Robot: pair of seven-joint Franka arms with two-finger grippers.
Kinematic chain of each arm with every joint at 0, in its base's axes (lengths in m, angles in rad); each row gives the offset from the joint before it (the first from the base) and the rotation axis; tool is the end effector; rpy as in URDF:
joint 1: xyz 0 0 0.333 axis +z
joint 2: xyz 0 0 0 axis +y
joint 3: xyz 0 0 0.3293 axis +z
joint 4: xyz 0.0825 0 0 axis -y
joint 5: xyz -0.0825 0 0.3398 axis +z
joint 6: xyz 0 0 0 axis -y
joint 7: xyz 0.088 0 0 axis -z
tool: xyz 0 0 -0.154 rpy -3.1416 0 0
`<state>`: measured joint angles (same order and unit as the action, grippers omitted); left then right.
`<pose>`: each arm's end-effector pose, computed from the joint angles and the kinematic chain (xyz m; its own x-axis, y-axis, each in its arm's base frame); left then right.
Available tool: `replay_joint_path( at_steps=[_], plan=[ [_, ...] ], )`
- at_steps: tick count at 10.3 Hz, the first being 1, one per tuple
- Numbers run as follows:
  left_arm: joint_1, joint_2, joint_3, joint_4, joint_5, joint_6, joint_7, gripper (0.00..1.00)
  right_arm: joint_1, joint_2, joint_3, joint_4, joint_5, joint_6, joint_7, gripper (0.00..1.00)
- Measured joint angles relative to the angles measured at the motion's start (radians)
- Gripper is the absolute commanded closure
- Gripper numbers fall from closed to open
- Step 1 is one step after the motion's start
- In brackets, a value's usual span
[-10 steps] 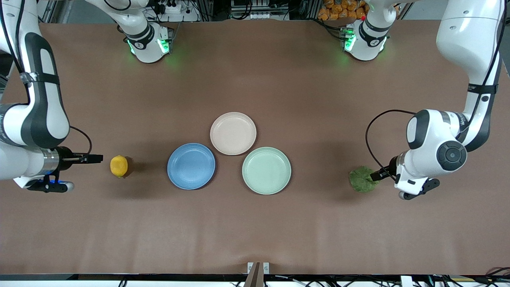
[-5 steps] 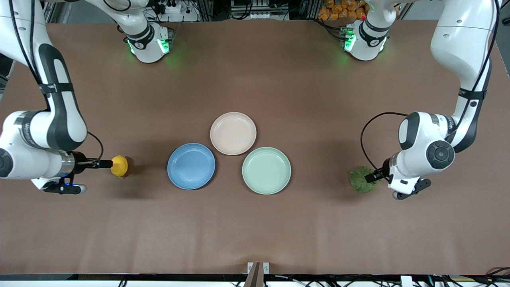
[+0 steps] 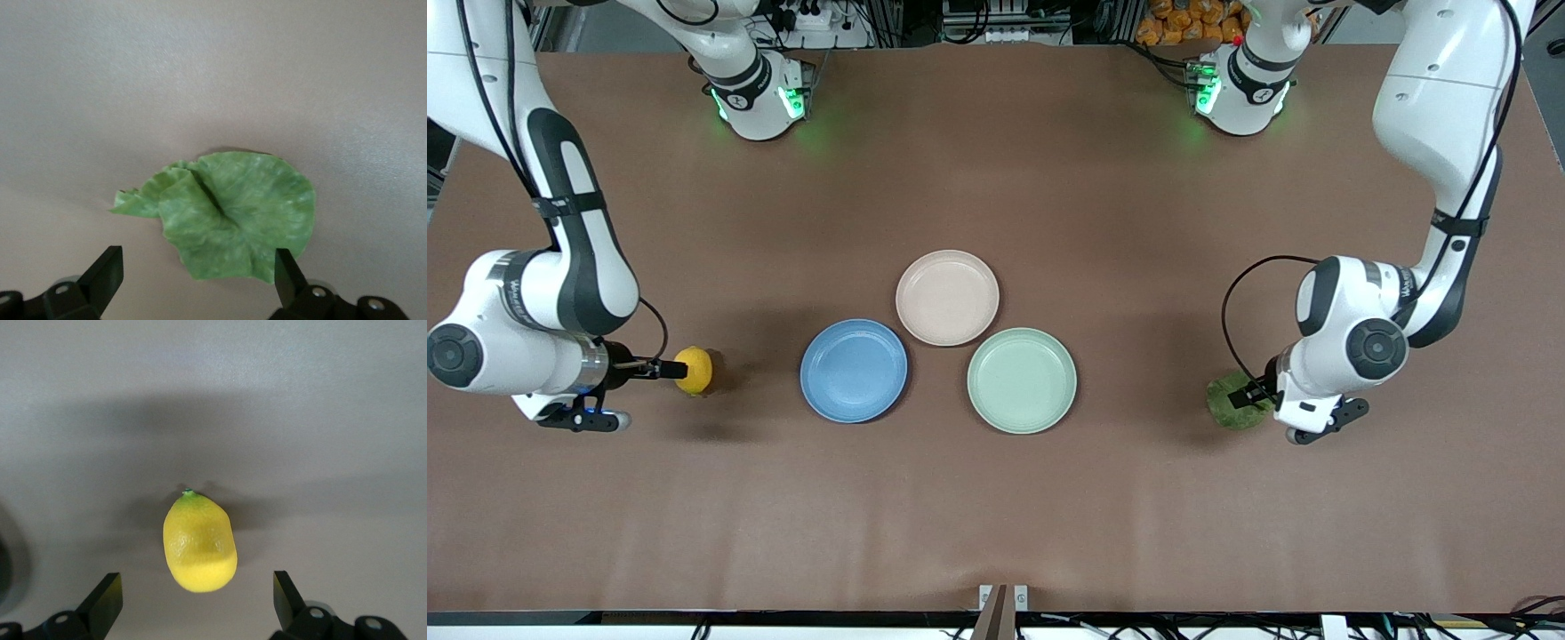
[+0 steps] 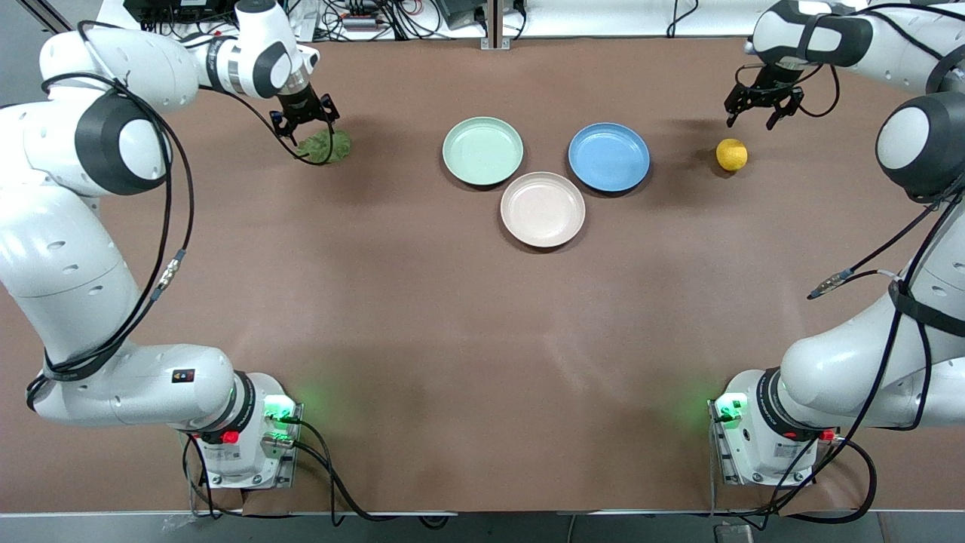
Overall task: Place lemon and lettuce in plates
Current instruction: 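Close the right gripper on the lemon while the left gripper grasps lettuce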
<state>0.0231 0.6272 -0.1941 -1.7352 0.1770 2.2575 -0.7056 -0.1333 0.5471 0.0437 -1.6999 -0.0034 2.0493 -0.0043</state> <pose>0.6247 -0.0874 0.2109 0.8993 0.4333 -0.0599 0.4294 -0.9006 -0.0676 0.6118 -0.0574 0.2550 0.9771 -0.0837 -0.1958 -0.0895 -0.9958 -0.0209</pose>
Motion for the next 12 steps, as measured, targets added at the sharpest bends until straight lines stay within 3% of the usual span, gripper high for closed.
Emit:
replay_joint_path(
  at_steps=[11,12],
  plan=[
    [-0.008,0.054,0.003,0.001,0.000,0.097,-0.010,0.00,0.001,0.056,0.003,-0.099,0.000,0.200,-0.001,0.00],
    [-0.008,0.059,0.003,0.001,0.000,0.105,-0.010,0.00,0.001,0.056,0.003,-0.104,0.000,0.206,-0.001,0.05]
  ],
)
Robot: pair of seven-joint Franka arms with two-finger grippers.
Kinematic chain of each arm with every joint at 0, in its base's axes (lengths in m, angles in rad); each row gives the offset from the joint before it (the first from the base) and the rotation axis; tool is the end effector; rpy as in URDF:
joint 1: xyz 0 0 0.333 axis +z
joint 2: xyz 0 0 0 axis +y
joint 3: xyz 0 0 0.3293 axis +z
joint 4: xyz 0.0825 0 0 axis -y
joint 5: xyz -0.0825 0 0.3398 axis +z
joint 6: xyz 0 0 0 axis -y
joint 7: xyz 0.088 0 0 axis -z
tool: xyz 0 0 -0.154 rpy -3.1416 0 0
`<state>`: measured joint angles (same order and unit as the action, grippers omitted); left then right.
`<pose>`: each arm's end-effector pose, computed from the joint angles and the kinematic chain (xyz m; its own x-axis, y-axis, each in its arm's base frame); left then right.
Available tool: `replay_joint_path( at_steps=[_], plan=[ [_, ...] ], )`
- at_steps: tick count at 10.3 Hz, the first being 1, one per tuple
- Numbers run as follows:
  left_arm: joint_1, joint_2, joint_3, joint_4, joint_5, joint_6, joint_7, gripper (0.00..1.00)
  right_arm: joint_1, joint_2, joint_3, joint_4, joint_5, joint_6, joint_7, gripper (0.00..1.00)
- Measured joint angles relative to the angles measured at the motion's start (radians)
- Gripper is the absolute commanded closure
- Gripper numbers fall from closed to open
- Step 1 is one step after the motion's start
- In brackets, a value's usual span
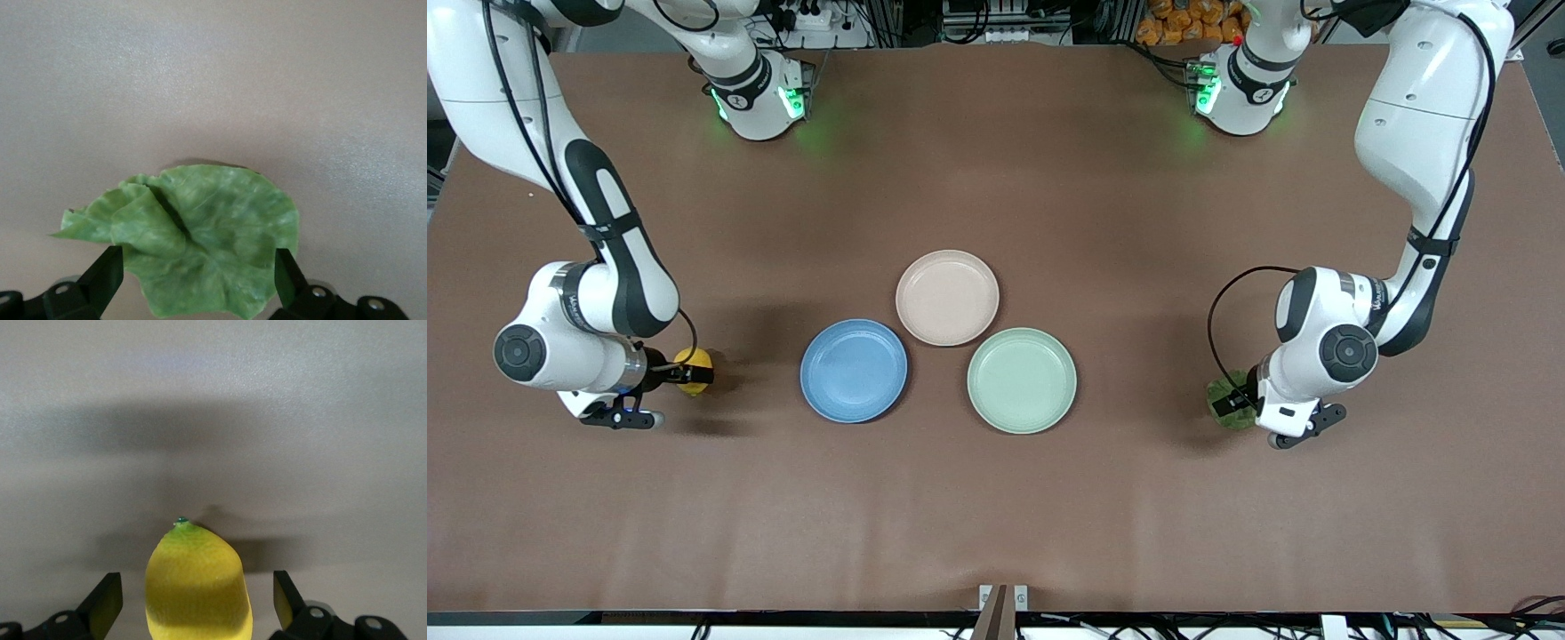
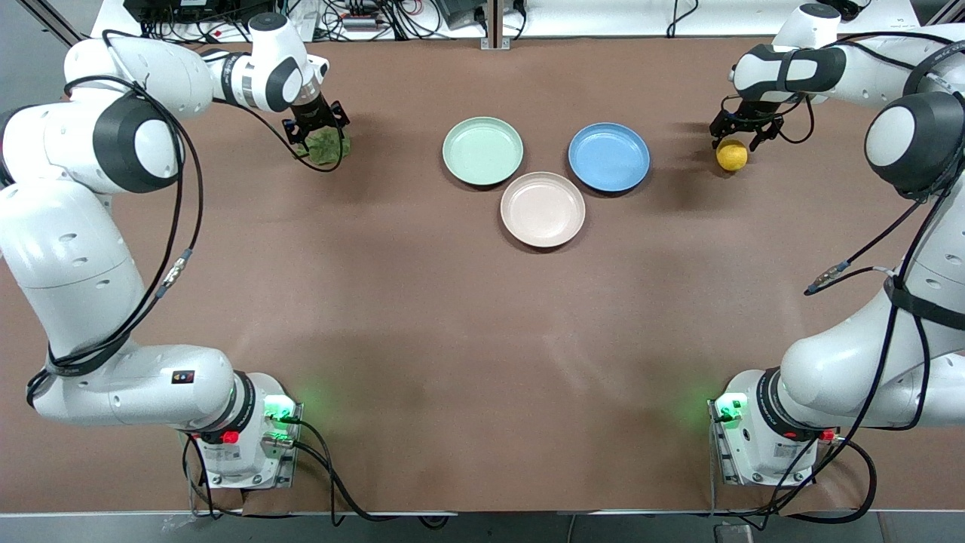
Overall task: Place lemon and lettuce in plates
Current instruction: 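Close the right gripper on the lemon while the left gripper grasps lettuce, then carry the lemon over the blue plate while the left gripper lifts lettuce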
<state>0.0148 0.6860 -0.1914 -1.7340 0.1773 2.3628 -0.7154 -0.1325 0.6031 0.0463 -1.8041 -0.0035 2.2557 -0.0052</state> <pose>0.6327 -0.0956 0.1825 0.9000 0.4347 -0.0314 0.4341 -0.9005 -0.0249 0.6051 -0.0539 0.1953 0.9853 -0.0818 -0.1502 -0.0865 -0.9959 -0.0247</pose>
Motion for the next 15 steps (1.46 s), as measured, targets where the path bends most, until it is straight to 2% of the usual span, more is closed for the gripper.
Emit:
replay_joint_path(
  at_steps=[2,5,6,7,8,9,12,15],
  plan=[
    [0.000,0.012,0.000,0.000,0.000,0.020,0.000,0.00,0.000,0.000,0.000,-0.010,0.000,0.014,-0.002,0.28],
    [0.000,0.026,0.003,0.000,0.000,0.034,0.000,0.00,0.000,0.000,0.000,-0.014,0.000,0.019,-0.004,0.50],
    [0.000,0.029,0.004,0.000,0.000,0.037,0.000,0.03,0.000,0.000,0.000,-0.014,0.000,0.019,-0.004,0.53],
    [0.000,0.031,0.004,0.000,0.000,0.040,0.000,0.45,0.000,-0.001,0.000,-0.014,0.000,0.019,-0.004,0.55],
    [0.000,0.032,0.004,0.000,0.000,0.044,0.000,0.82,0.000,-0.001,0.000,-0.014,0.000,0.019,-0.004,0.57],
    [0.000,0.032,0.004,0.001,0.000,0.047,0.000,1.00,0.000,-0.001,0.000,-0.014,0.000,0.019,-0.004,0.58],
    [-0.005,0.024,0.000,0.009,0.002,0.050,0.000,1.00,0.000,-0.001,0.001,-0.011,0.000,0.016,-0.007,0.61],
    [-0.012,0.023,0.002,0.015,0.062,0.049,-0.023,1.00,0.001,-0.004,0.009,0.035,0.000,-0.077,-0.007,0.61]
  ],
)
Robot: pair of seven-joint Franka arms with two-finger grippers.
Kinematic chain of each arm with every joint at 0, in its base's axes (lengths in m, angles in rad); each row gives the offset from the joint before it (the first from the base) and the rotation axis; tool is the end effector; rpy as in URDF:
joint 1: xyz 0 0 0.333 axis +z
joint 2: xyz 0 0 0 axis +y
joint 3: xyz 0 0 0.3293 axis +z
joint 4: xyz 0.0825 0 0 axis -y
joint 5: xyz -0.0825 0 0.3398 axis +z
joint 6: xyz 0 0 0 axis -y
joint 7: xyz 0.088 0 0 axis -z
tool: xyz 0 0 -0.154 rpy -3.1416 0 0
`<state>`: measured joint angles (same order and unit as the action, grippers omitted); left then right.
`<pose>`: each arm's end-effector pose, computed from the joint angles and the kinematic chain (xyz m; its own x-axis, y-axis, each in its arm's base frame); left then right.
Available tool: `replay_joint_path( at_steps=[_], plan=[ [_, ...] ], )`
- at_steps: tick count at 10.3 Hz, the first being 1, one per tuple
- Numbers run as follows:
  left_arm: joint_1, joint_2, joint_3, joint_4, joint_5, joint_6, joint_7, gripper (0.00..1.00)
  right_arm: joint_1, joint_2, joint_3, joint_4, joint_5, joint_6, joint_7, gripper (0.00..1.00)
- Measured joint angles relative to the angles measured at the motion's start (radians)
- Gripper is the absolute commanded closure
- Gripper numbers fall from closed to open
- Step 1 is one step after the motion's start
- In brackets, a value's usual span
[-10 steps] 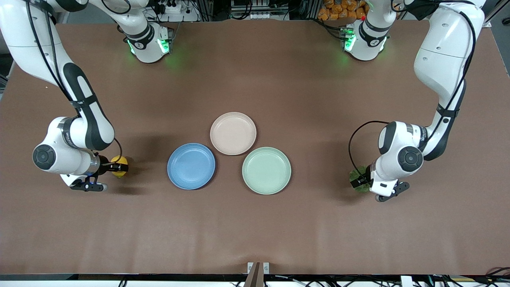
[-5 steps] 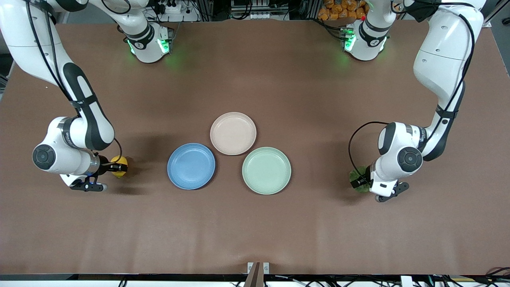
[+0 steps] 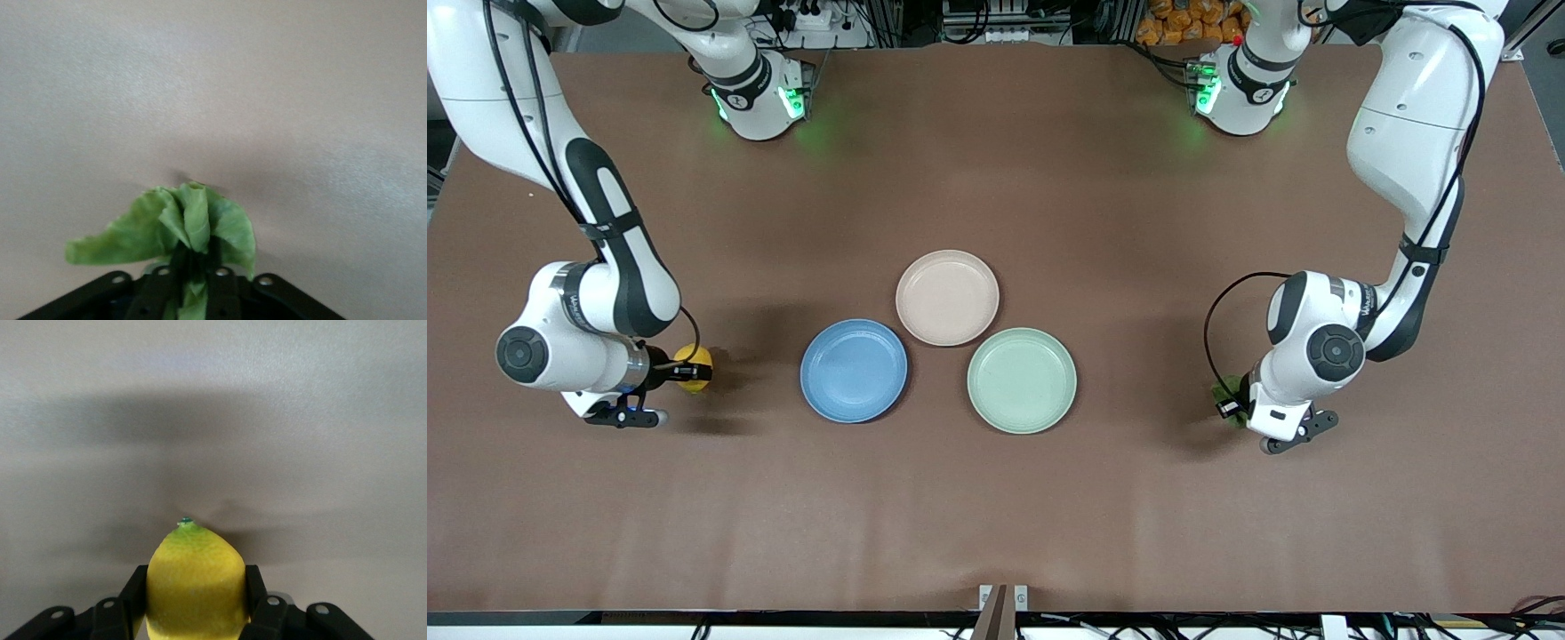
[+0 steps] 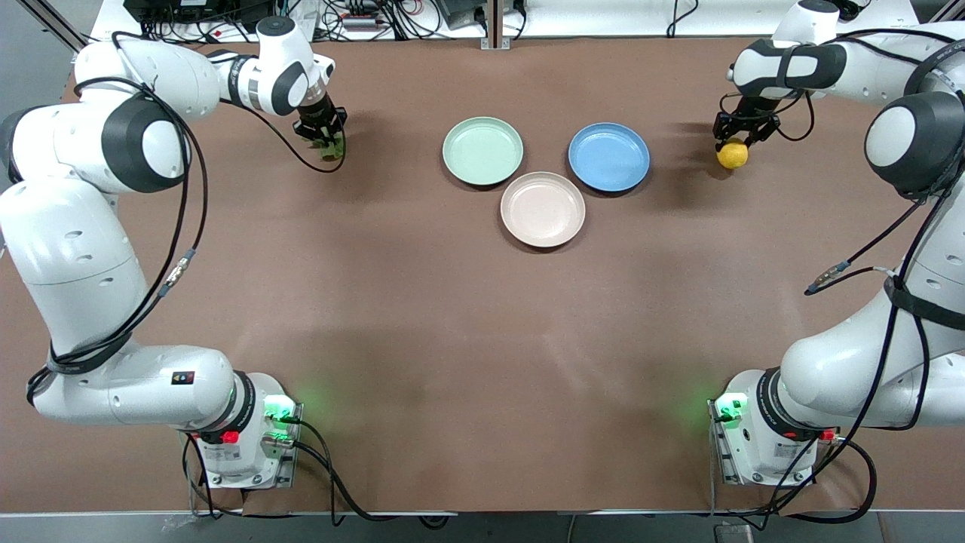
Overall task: Place lemon and lettuce in plates
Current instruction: 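Carry the lemon over the blue plate while the left gripper lifts lettuce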
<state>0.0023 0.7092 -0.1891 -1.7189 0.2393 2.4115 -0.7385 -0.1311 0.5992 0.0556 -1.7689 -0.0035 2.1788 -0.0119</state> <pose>0.6415 -0.1021 0.1774 0.9139 0.4052 0.0247 0.4058 -0.9136 -0.0270 0.6059 -0.0480 0.2056 0.9803 -0.0639 -0.1870 -0.0709 -0.9970 -0.0311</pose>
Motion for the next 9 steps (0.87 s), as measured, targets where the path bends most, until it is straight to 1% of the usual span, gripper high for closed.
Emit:
replay_joint_path(
  at_steps=[3,5,7,9],
  plan=[
    [0.000,-0.018,0.000,0.013,0.003,0.001,0.000,1.00,0.008,-0.008,0.016,0.022,0.000,-0.025,0.000,0.64],
    [-0.001,-0.052,-0.002,0.015,0.004,0.000,0.000,1.00,0.022,-0.019,0.045,0.045,0.002,-0.057,0.010,0.64],
    [-0.002,-0.080,-0.004,0.015,0.004,-0.013,-0.001,1.00,0.059,-0.021,0.058,0.070,0.004,-0.068,0.051,0.64],
    [-0.006,-0.107,-0.009,0.015,0.004,-0.041,-0.010,1.00,0.122,-0.021,0.060,0.096,0.004,-0.068,0.131,0.64]
  ],
)
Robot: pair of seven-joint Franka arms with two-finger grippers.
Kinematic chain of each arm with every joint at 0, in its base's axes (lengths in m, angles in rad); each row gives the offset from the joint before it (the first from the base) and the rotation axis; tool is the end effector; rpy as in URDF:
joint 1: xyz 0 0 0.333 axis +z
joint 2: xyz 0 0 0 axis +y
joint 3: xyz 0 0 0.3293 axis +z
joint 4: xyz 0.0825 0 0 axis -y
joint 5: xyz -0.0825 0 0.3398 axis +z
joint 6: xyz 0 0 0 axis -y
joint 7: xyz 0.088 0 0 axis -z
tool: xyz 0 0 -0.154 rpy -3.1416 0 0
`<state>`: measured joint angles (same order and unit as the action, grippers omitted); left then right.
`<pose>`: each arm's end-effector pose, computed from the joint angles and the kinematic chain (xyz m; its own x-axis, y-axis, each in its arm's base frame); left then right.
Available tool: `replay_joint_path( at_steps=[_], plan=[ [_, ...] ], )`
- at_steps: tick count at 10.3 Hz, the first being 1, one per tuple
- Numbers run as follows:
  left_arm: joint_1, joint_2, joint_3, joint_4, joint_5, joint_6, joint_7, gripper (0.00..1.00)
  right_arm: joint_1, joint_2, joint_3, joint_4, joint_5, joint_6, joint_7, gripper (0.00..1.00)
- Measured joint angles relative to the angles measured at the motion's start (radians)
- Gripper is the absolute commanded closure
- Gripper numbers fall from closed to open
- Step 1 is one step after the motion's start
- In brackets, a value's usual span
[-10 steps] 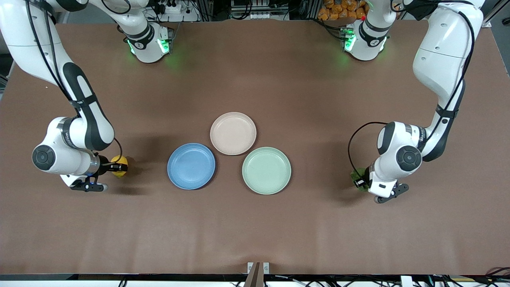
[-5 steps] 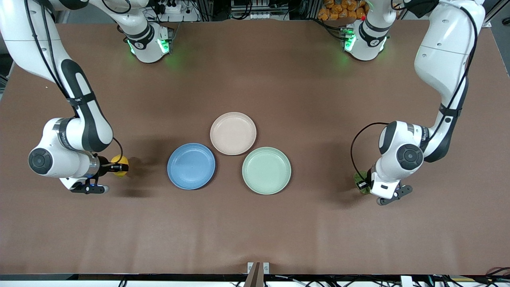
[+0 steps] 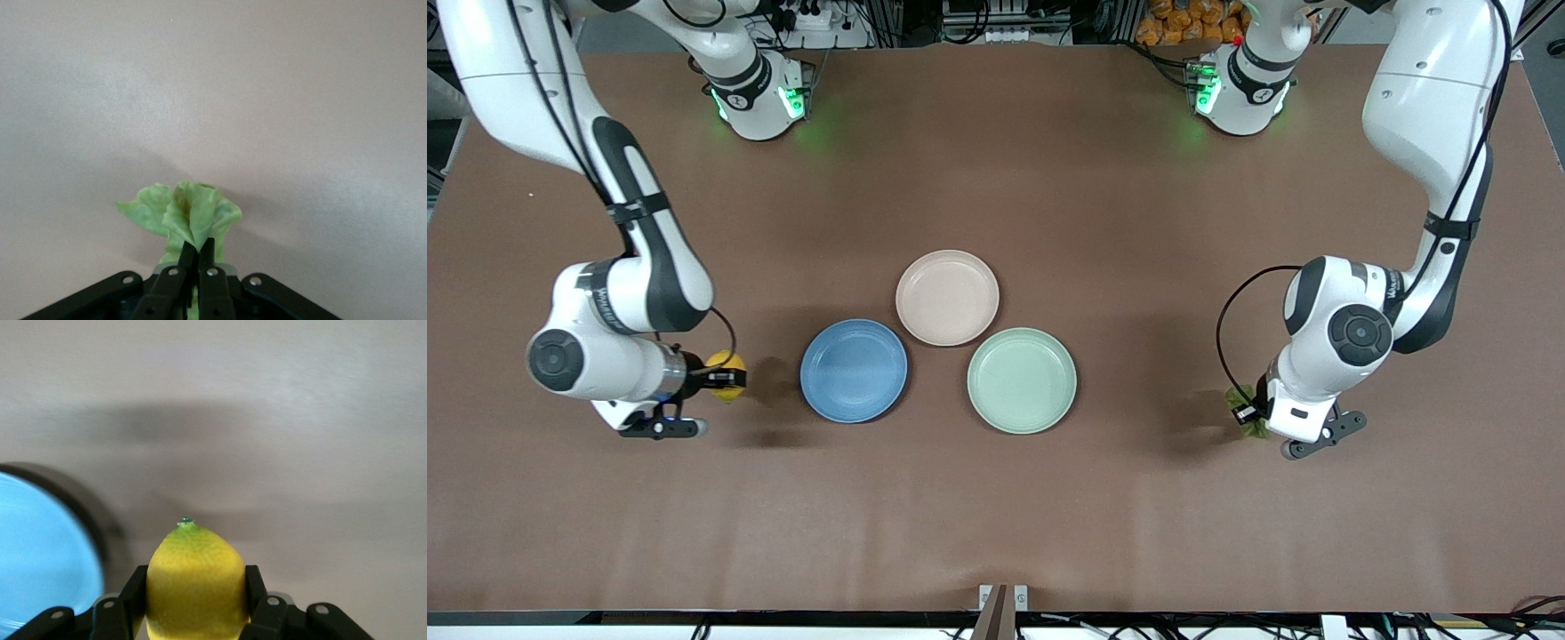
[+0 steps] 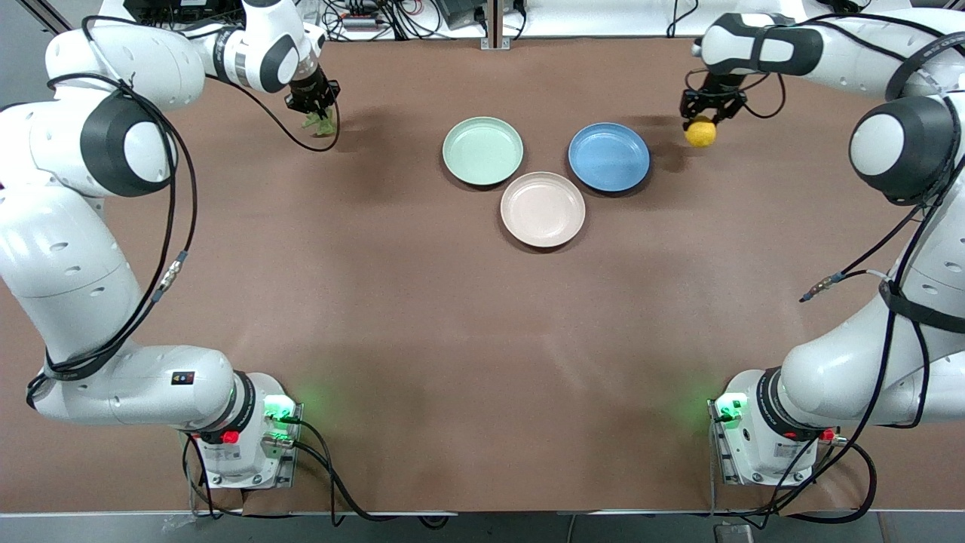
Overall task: Place lemon and lettuce in plates
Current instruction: 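Carry the lemon over the blue plate while the left gripper lifts lettuce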
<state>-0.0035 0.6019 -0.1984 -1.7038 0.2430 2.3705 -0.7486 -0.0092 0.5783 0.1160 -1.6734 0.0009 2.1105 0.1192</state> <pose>0.6523 -0.1091 0.2495 0.9091 0.4032 0.1045 0.4053 -0.9142 0.0008 0.6278 0.0607 0.2511 0.9893 -0.0236 -0.1441 -0.0306 -0.9984 -0.0472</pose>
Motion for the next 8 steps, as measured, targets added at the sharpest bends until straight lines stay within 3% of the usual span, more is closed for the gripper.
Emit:
replay_joint_path(
  at_steps=[4,8],
  plan=[
    [-0.012,-0.028,-0.056,0.000,0.000,-0.034,-0.123,1.00,0.075,0.000,0.001,0.021,0.089,-0.001,0.070,0.65],
    [-0.070,-0.029,-0.103,-0.001,0.000,-0.059,-0.269,1.00,0.127,0.004,0.002,0.022,0.101,0.001,0.149,0.65]
  ],
)
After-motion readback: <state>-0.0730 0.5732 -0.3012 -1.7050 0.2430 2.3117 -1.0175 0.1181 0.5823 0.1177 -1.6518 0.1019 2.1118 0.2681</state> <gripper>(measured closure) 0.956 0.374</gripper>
